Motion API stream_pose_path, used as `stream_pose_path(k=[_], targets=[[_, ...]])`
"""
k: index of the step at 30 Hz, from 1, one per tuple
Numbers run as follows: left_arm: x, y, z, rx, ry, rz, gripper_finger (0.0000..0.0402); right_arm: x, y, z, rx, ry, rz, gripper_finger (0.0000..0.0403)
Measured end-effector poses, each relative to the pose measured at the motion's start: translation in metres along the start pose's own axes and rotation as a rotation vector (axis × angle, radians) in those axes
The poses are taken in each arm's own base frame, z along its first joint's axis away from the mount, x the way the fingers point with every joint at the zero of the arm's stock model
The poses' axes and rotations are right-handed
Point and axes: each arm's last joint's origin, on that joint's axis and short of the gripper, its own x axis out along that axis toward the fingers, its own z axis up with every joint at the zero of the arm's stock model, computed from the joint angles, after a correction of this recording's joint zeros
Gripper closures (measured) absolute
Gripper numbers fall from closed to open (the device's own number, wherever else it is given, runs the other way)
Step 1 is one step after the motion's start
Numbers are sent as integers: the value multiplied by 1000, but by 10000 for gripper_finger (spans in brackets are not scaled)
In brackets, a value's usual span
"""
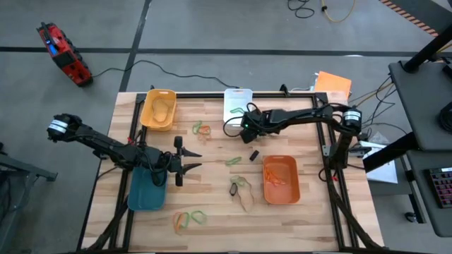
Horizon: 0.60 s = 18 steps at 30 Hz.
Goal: Sort rubber bands into baskets
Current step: Put the rubber band into the blue bin
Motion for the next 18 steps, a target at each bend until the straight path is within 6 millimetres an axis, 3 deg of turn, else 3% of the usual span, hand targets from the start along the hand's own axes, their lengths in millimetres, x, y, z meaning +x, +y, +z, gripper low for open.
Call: stream_pose_path(k=[6,18], targets=[[0,0,0,-7,0,0,272,4,6,-8,22,-1,18,190],[0,0,0,-6,-1,1,272,29,14,-15,30,-8,-8,192]])
